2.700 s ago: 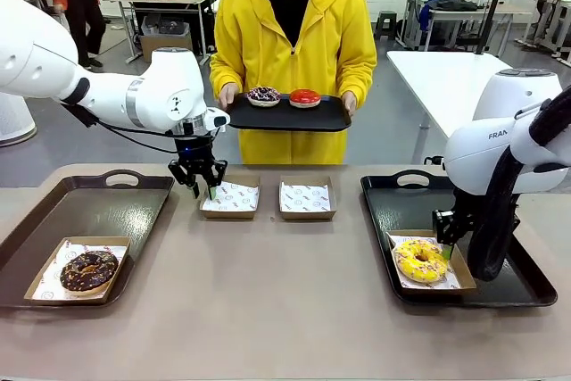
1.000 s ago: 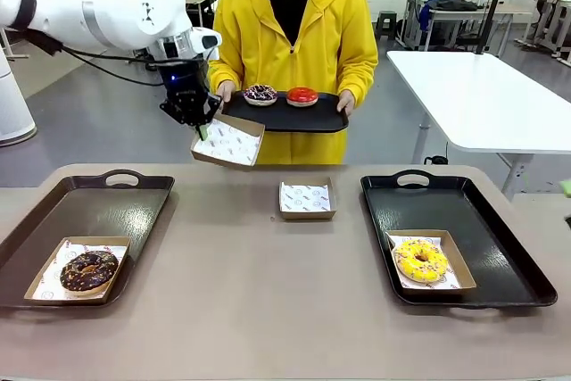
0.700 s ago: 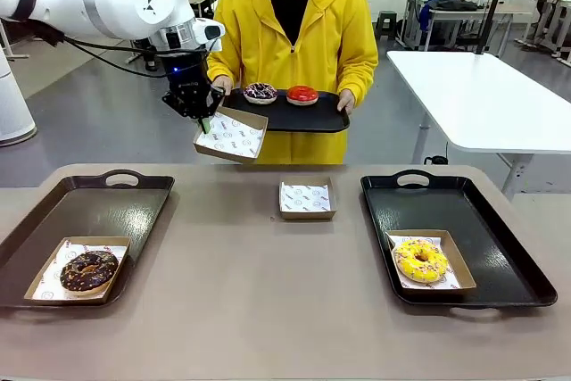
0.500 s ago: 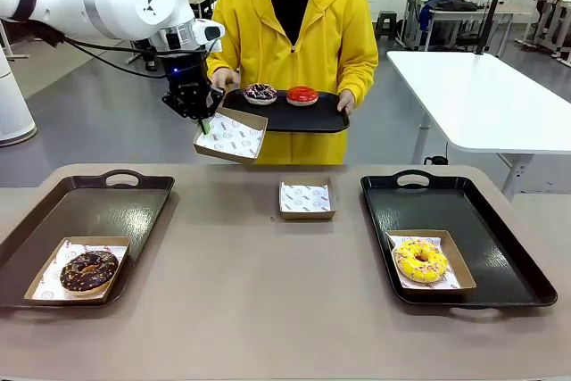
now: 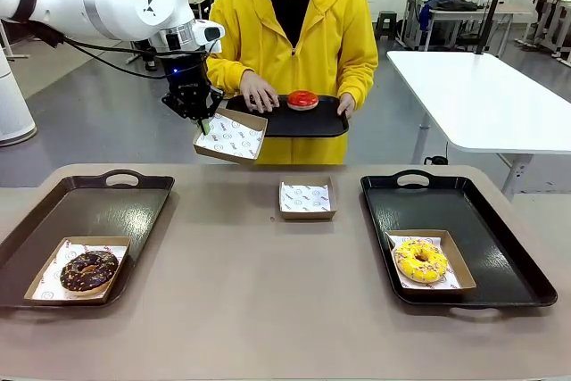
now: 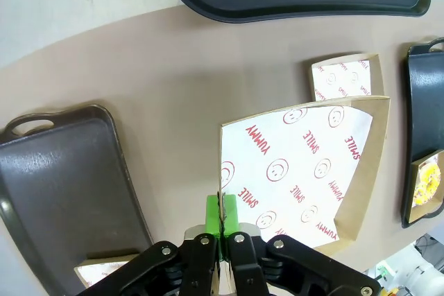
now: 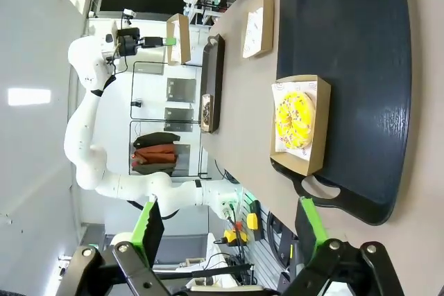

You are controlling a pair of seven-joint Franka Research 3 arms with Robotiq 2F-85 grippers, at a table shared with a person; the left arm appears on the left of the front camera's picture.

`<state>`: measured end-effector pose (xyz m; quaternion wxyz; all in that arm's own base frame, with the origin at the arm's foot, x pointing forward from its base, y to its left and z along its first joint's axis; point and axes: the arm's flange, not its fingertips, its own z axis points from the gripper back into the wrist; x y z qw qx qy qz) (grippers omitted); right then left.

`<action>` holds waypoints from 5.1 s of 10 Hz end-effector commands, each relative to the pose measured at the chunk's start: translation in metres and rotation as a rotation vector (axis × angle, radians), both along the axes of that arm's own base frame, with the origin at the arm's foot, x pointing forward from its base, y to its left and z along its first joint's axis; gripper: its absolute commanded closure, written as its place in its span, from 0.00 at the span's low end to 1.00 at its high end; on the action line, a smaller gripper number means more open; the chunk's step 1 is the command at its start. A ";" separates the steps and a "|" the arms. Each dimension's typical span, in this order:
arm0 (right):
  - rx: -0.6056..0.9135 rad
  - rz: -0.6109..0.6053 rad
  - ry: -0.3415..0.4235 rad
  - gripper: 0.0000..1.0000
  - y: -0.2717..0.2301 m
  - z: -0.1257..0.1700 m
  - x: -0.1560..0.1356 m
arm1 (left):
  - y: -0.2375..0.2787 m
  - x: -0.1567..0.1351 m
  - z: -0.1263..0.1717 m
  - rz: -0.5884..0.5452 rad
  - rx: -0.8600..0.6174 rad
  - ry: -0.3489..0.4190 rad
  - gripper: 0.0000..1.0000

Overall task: Individually package the donuts and arrange them on the tray.
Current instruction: Place the picked Paper togo box on the Handle tray while simultaneously picking up another Paper togo box from the table with the other hand.

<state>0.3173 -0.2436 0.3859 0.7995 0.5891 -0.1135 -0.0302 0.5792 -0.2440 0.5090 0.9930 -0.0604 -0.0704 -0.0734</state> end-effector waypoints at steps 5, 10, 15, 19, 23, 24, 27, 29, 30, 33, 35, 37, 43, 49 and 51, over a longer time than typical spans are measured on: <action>-0.003 -0.005 0.012 0.00 0.005 0.002 -0.005 | 0.002 0.000 -0.001 -0.002 -0.005 -0.005 1.00; -0.003 -0.005 0.012 0.00 0.005 0.002 -0.005 | 0.002 0.000 -0.001 -0.002 -0.005 -0.005 1.00; -0.003 -0.005 0.012 0.00 0.005 0.002 -0.005 | 0.002 0.000 -0.001 -0.002 -0.005 -0.005 1.00; -0.003 -0.005 0.012 0.00 0.005 0.002 -0.005 | 0.002 0.000 -0.001 -0.002 -0.005 -0.005 1.00; -0.003 -0.005 0.012 0.00 0.005 0.002 -0.005 | 0.002 0.000 -0.001 -0.002 -0.005 -0.005 1.00; -0.003 0.001 -0.001 0.00 0.001 0.001 -0.001 | 0.002 0.000 -0.001 -0.002 -0.005 -0.005 1.00; -0.189 -0.044 -0.049 0.00 0.073 0.051 0.029 | 0.038 -0.017 0.018 0.013 -0.014 0.040 0.99; -0.317 -0.059 -0.067 0.00 0.136 0.098 0.066 | 0.088 -0.041 0.037 0.057 -0.031 0.032 0.99; -0.384 -0.072 -0.066 0.00 0.172 0.112 0.090 | 0.114 -0.048 0.041 0.076 -0.023 0.043 0.99; -0.511 -0.071 -0.098 0.00 0.260 0.114 0.133 | 0.175 -0.066 0.028 0.148 0.008 0.095 0.99; -0.552 -0.055 -0.132 0.00 0.295 0.109 0.144 | 0.205 -0.074 0.011 0.210 -0.014 0.118 0.99; -0.549 -0.029 -0.137 0.00 0.312 0.100 0.146 | 0.219 -0.074 -0.006 0.238 0.014 0.152 0.99; -0.547 -0.019 -0.139 0.00 0.314 0.097 0.143 | 0.222 -0.072 -0.009 0.241 0.013 0.174 0.99; -0.945 0.164 -0.070 0.00 0.412 0.100 0.177 | 0.245 -0.037 -0.057 0.140 0.039 0.139 0.99; -1.045 0.152 -0.015 0.00 0.465 0.085 0.205 | 0.256 -0.026 -0.081 0.094 0.035 0.144 0.99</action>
